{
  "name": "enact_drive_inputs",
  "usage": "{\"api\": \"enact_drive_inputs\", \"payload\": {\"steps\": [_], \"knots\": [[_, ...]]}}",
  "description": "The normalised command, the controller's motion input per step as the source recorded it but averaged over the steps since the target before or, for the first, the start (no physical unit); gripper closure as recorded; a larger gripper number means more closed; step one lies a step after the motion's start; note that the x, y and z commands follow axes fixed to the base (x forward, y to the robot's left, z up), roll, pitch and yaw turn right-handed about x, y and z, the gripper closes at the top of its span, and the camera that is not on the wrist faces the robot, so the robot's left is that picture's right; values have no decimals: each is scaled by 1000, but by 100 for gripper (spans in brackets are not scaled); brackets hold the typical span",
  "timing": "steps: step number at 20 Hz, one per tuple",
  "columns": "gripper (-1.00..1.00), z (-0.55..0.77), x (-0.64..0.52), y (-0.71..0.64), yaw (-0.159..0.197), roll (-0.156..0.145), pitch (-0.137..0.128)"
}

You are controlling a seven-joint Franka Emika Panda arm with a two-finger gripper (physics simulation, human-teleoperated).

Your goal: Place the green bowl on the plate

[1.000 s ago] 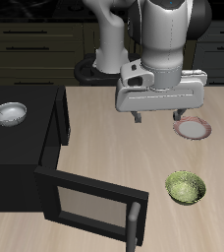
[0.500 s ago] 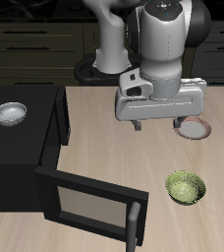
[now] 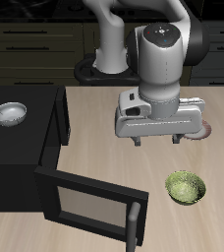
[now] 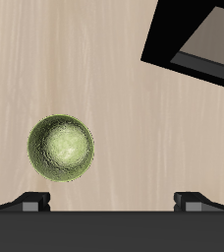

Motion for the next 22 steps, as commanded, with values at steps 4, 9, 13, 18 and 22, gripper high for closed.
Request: {"api": "enact_drive_inputs", "payload": {"steps": [4,9,13,18,22], "knots": [[-100,-170,34,108,-3,23,8],[-100,-218,41,110,-12,9,26],[-100,-129,44,23,-10,-5,16],[-100,-201,35,-6,-19,0,28],[-100,-224,-46,121,-2,16,14]]}}
